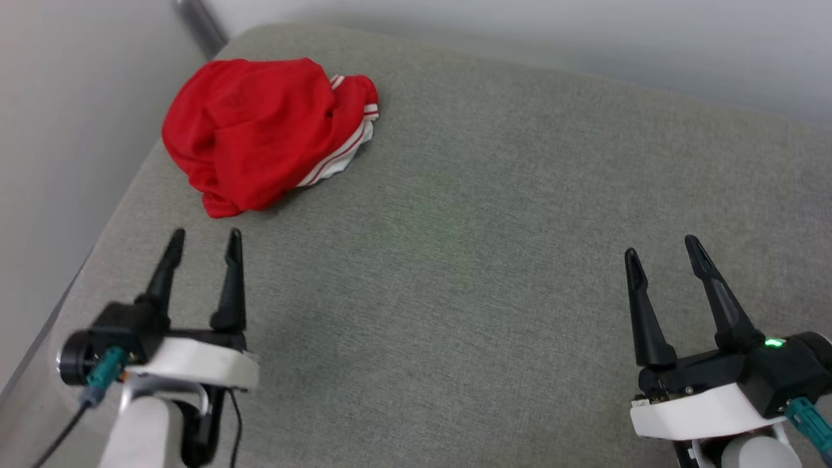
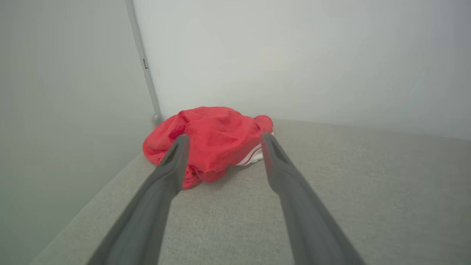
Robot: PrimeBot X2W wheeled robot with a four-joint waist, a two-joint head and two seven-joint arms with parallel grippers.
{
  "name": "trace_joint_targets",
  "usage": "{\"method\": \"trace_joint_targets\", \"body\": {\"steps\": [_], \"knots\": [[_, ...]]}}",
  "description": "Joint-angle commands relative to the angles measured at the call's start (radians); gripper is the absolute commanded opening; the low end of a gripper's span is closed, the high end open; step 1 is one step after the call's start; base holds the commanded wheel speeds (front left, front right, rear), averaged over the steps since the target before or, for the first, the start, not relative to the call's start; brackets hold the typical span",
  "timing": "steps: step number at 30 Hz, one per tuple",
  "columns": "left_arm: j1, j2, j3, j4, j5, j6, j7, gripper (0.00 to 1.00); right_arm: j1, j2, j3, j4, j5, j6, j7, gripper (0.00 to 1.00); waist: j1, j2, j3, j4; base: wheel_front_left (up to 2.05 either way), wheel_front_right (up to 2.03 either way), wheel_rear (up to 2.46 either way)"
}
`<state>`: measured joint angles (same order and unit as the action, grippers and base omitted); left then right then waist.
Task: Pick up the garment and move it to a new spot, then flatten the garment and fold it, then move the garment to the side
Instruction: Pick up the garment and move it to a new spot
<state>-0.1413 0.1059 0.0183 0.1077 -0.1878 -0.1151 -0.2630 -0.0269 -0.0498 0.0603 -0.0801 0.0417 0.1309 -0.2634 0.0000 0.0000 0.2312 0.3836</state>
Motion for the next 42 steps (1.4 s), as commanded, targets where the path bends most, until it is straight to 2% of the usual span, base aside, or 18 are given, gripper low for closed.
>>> {"method": "trace_joint_targets", "body": {"steps": [1, 3, 6, 11, 17, 20, 23, 30, 32, 33, 37, 42], "knots": [[-0.076, 0.046, 0.002, 0.042, -0.017, -0.007, 0.001, 1.0, -0.023, -0.001, 0.006, -0.016, -0.018, 0.0, -0.002, 1.0, 0.0, 0.0, 0.085, -0.061, 0.0, 0.0, 0.0], [-0.167, 0.107, -0.006, 0.09, -0.053, -0.013, 0.055, 1.0, -0.035, -0.001, 0.004, -0.032, -0.036, 0.0, -0.002, 1.0, 0.0, 0.0, 0.124, -0.08, 0.0, 0.0, 0.0], [-0.298, 0.215, -0.041, 0.149, -0.123, -0.015, 0.191, 1.0, -0.055, -0.002, 0.005, -0.049, -0.056, 0.0, -0.002, 1.0, 0.0, 0.0, 0.178, -0.104, 0.0, 0.0, 0.0], [-0.474, 0.413, -0.153, 0.205, -0.313, -0.015, 0.524, 1.0, -0.079, -0.01, 0.008, -0.069, -0.075, 0.0, 0.006, 1.0, 0.0, 0.0, 0.248, -0.139, 0.0, 0.0, 0.0], [-0.594, 0.566, -0.22, 0.206, -0.521, -0.015, 0.853, 1.0, -0.099, -0.015, 0.017, -0.099, -0.094, 0.0, 0.022, 1.0, 0.0, 0.0, 0.322, -0.18, 0.0, 0.0, 0.0], [-0.615, 0.616, -0.256, 0.217, -0.598, -0.015, 0.964, 1.0, -0.106, -0.014, 0.008, -0.11, -0.094, 0.0, 0.022, 1.0, 0.0, 0.0, 0.356, -0.203, 0.0, 0.0, 0.0], [-0.634, 0.661, -0.278, 0.257, -0.598, -0.014, 0.973, 1.0, -0.118, -0.012, 0.004, -0.113, -0.092, 0.0, 0.018, 1.0, 0.0, 0.0, 0.384, -0.224, 0.0, 0.0, 0.0], [-0.655, 0.661, -0.344, 0.375, -0.613, -0.014, 0.974, 1.0, -0.116, -0.007, 0.007, -0.109, -0.097, 0.0, 0.011, 1.0, 0.0, 0.0, 0.425, -0.258, 0.0, 0.0, 0.0], [-0.649, 0.649, -0.378, 0.395, -0.635, -0.014, 0.997, 0.08, -0.115, -0.006, 0.003, -0.107, -0.101, 0.0, 0.01, 1.0, 0.0, 0.0, 0.43, -0.259, 0.0, 0.0, 0.0], [-0.649, 0.642, -0.391, 0.401, -0.647, -0.014, 1.002, 0.0, -0.115, -0.006, 0.001, -0.106, -0.102, 0.0, 0.01, 1.0, 0.0, 0.0, 0.43, -0.26, 0.0, 0.0, 0.0], [-0.654, 0.635, -0.418, 0.419, -0.686, -0.014, 0.962, 0.0, -0.112, -0.004, -0.003, -0.086, -0.107, 0.0, 0.006, 1.0, 0.0, 0.0, 0.408, -0.257, 0.0, 0.0, 0.0], [-0.666, 0.652, -0.421, 0.419, -0.714, -0.016, 0.877, 0.0, -0.104, -0.003, 0.0, -0.065, -0.106, 0.0, 0.002, 1.0, 0.0, 0.0, 0.347, -0.249, 0.0, 0.0, 0.0]]}}
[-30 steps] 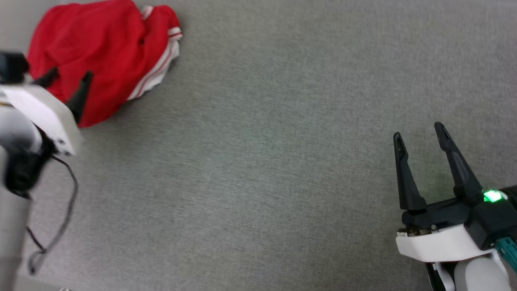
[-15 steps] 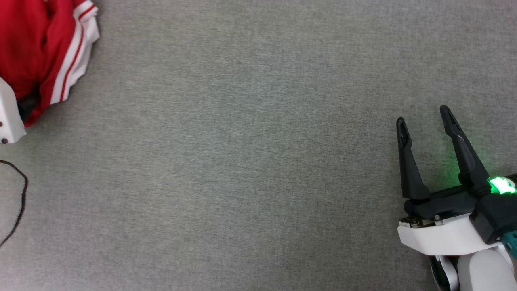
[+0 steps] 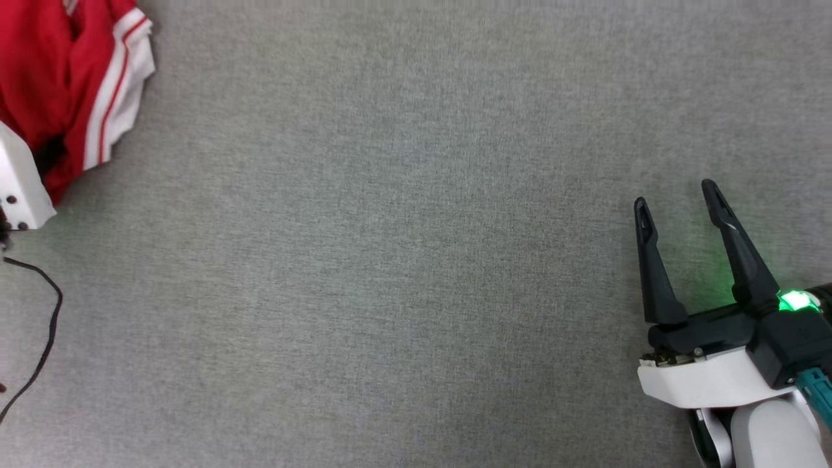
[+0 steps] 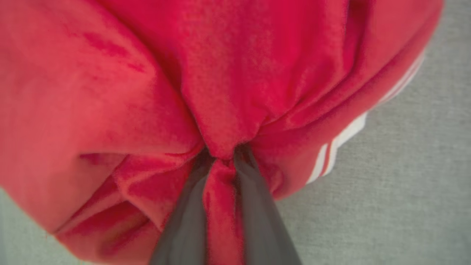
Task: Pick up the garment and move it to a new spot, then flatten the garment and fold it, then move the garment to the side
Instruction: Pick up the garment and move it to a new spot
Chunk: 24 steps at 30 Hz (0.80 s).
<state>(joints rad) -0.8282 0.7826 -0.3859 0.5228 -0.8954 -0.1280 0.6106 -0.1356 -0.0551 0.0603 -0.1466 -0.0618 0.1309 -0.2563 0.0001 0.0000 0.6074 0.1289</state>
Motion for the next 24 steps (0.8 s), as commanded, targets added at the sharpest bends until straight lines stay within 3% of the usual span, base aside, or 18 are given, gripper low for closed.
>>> {"method": "trace_joint_targets", "body": {"steps": [1, 6, 14, 24], "knots": [[0.016, -0.02, -0.014, -0.001, -0.017, -0.003, -0.02, 0.0, 0.006, 0.003, 0.0, 0.008, 0.0, 0.0, -0.006, 1.0, -0.0001, 0.0, -0.048, 0.008, 0.0, 0.0, 0.0], [-0.005, -0.014, 0.022, -0.028, -0.078, -0.001, -0.14, 0.0, 0.021, 0.004, 0.002, 0.045, 0.019, 0.0, -0.008, 1.0, -0.0001, 0.0, -0.161, 0.018, 0.0, 0.0, 0.0], [-0.004, -0.037, 0.01, -0.167, -0.101, 0.001, -0.229, 0.0, 0.053, 0.006, 0.013, 0.064, 0.077, 0.0, -0.009, 1.0, -0.0001, 0.0, -0.328, 0.026, 0.0, 0.0, 0.0], [0.04, -0.145, -0.05, -0.424, -0.027, 0.169, -0.256, 0.0, 0.108, 0.006, 0.007, 0.07, 0.152, 0.0, -0.009, 1.0, -0.0001, 0.0, -0.455, -0.016, 0.0, 0.0, 0.0]]}}
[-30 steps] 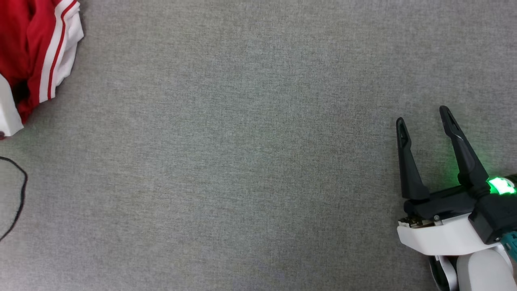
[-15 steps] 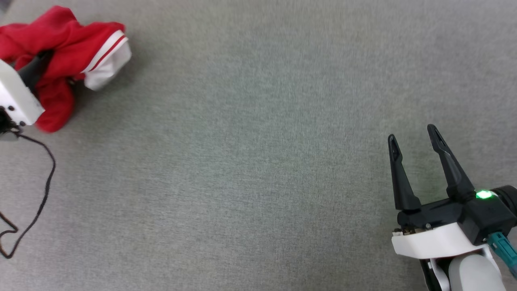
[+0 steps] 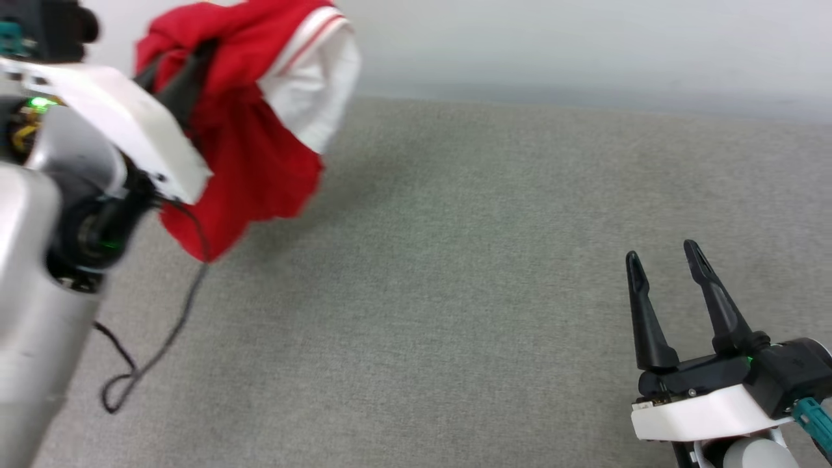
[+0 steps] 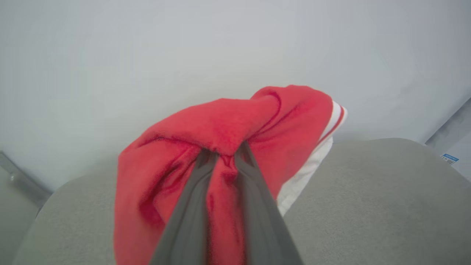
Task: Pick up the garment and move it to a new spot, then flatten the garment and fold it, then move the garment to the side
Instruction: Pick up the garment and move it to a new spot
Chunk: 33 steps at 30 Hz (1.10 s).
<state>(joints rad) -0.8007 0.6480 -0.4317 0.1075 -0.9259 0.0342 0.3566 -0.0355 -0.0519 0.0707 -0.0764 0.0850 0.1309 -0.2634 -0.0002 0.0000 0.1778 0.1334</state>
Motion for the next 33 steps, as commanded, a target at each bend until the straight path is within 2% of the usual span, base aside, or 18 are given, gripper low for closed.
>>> {"method": "trace_joint_targets", "body": {"steps": [1, 7, 11, 13, 19, 20, 21, 23, 27, 29, 30, 33], "knots": [[0.02, -0.023, -0.015, -0.031, 0.011, 0.02, -0.002, 0.0, 0.015, 0.003, -0.007, -0.001, 0.01, 0.0, -0.002, 1.0, 0.0002, 0.0, -0.034, -0.028, 0.0, 0.0, 0.0], [0.079, -0.131, -0.107, -0.126, 0.046, 0.072, -0.021, 0.0, 0.042, 0.003, -0.03, -0.004, 0.04, 0.0, -0.002, 1.0, 0.0002, 0.0, -0.065, -0.075, 0.0, 0.0, 0.0], [0.141, -0.223, -0.197, -0.124, 0.079, 0.09, -0.053, 0.0, 0.045, 0.003, -0.031, -0.007, 0.046, 0.0, -0.002, 1.0, 0.0002, 0.0, -0.065, -0.111, 0.0, 0.0, 0.0], [0.176, -0.279, -0.253, -0.102, 0.089, 0.087, -0.065, 0.0, 0.042, 0.003, -0.034, -0.01, 0.051, 0.0, -0.002, 1.0, 0.0002, 0.0, -0.061, -0.13, 0.0, 0.0, 0.0], [0.29, -0.386, -0.436, 0.029, 0.116, 0.028, -0.068, 0.0, 0.039, 0.003, -0.023, -0.003, 0.06, 0.0, -0.002, 1.0, 0.0002, 0.0, -0.062, -0.182, 0.0, 0.0, 0.0], [0.304, -0.402, -0.46, 0.053, 0.119, 0.018, -0.068, 0.11, 0.042, 0.003, -0.023, -0.003, 0.06, 0.0, -0.002, 1.0, 0.0002, 0.0, -0.063, -0.186, 0.0, 0.0, 0.0], [0.316, -0.413, -0.483, 0.073, 0.126, 0.009, -0.069, 1.0, 0.046, 0.003, -0.025, -0.002, 0.059, 0.0, -0.002, 1.0, 0.0002, 0.0, -0.064, -0.19, 0.0, 0.0, 0.0], [0.341, -0.441, -0.52, 0.116, 0.136, -0.006, -0.09, 1.0, 0.057, 0.003, -0.033, 0.0, 0.056, 0.0, -0.002, 1.0, 0.0002, 0.0, -0.072, -0.191, 0.0, 0.0, 0.0], [0.352, -0.461, -0.503, 0.137, 0.146, -0.008, -0.173, 1.0, 0.075, 0.003, -0.041, 0.002, 0.047, 0.0, -0.002, 1.0, 0.0002, 0.0, -0.095, -0.175, 0.0, 0.0, 0.0], [0.345, -0.453, -0.477, 0.137, 0.159, 0.002, -0.232, 1.0, 0.084, 0.003, -0.042, 0.002, 0.045, 0.0, -0.002, 1.0, 0.0002, 0.0, -0.11, -0.162, 0.0, 0.0, 0.0], [0.335, -0.432, -0.425, 0.129, 0.181, 0.021, -0.331, 1.0, 0.096, 0.003, -0.049, 0.001, 0.038, 0.0, -0.002, 1.0, 0.0002, 0.0, -0.134, -0.137, 0.0, 0.0, 0.0], [0.328, -0.387, -0.374, 0.125, 0.215, 0.048, -0.424, 1.0, 0.108, 0.003, -0.057, -0.002, 0.034, 0.0, -0.002, 1.0, 0.0002, 0.0, -0.159, -0.109, 0.0, 0.0, 0.0]]}}
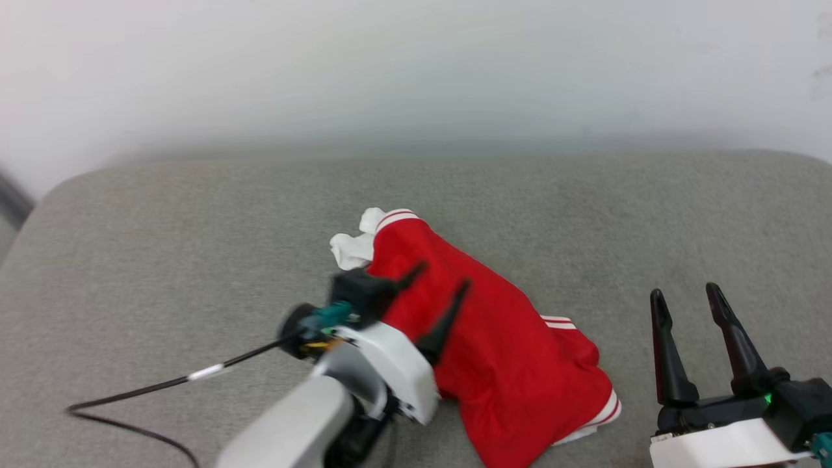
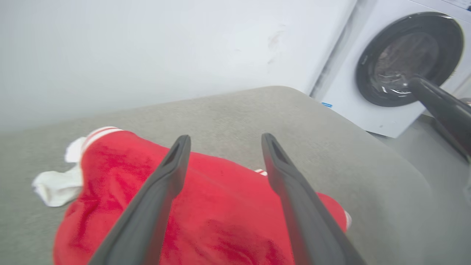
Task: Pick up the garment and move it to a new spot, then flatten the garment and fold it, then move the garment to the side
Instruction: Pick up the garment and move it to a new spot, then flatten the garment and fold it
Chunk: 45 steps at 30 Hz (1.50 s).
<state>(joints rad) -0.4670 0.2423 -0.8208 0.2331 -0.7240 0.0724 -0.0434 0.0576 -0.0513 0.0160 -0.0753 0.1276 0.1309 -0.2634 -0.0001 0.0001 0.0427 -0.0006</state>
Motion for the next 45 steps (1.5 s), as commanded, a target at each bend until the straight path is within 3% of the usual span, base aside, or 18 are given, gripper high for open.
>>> {"method": "trace_joint_targets", "body": {"steps": [1, 7, 12, 16, 21, 29, 37, 41, 45], "knots": [[-0.004, 0.032, 0.032, -0.002, 0.021, 0.021, -0.053, 1.0, 0.017, 0.002, -0.006, -0.005, -0.008, 0.0, -0.002, 1.0, 0.0001, -0.0001, -0.032, 0.034, 0.0, 0.0, 0.0], [0.036, 0.128, 0.124, -0.032, 0.072, 0.084, -0.185, 1.0, 0.035, 0.002, -0.019, -0.029, -0.012, 0.0, -0.002, 1.0, 0.0001, -0.0001, -0.053, 0.084, 0.0, 0.0, 0.0], [0.151, 0.184, 0.198, -0.084, 0.091, 0.111, -0.218, 1.0, 0.043, 0.002, -0.031, -0.048, 0.003, 0.0, -0.002, 1.0, 0.0001, -0.0001, -0.059, 0.105, 0.0, 0.0, 0.0], [0.259, 0.191, 0.242, -0.143, 0.154, 0.14, -0.223, 1.0, 0.052, 0.002, -0.033, -0.064, 0.009, 0.0, -0.002, 1.0, 0.0001, -0.0001, -0.059, 0.116, 0.0, 0.0, 0.0], [0.39, 0.146, 0.291, -0.19, 0.214, 0.147, -0.223, 1.0, 0.051, 0.002, -0.031, -0.072, 0.013, 0.0, -0.002, 1.0, 0.0001, -0.0001, -0.057, 0.121, 0.0, 0.0, 0.0], [0.448, 0.088, 0.343, -0.186, 0.275, 0.091, -0.223, 1.0, 0.044, 0.002, -0.02, -0.069, 0.019, 0.0, -0.002, 1.0, 0.0001, -0.0001, -0.058, 0.115, 0.0, 0.0, 0.0], [0.421, 0.087, 0.355, -0.16, 0.273, 0.047, -0.213, 1.0, 0.037, 0.002, -0.014, -0.075, 0.013, 0.0, -0.002, 1.0, 0.0001, -0.0001, -0.049, 0.085, 0.0, 0.0, 0.0], [0.346, 0.115, 0.331, -0.174, 0.281, 0.006, -0.141, 1.0, 0.023, 0.002, -0.012, -0.085, 0.004, 0.0, -0.002, 1.0, 0.0001, -0.0001, -0.014, 0.06, 0.0, 0.0, 0.0], [0.225, 0.137, 0.318, -0.193, 0.256, -0.044, 0.002, 1.0, 0.004, 0.002, -0.012, -0.095, -0.008, 0.0, -0.002, 1.0, 0.0001, -0.0001, 0.038, 0.032, 0.0, 0.0, 0.0]]}}
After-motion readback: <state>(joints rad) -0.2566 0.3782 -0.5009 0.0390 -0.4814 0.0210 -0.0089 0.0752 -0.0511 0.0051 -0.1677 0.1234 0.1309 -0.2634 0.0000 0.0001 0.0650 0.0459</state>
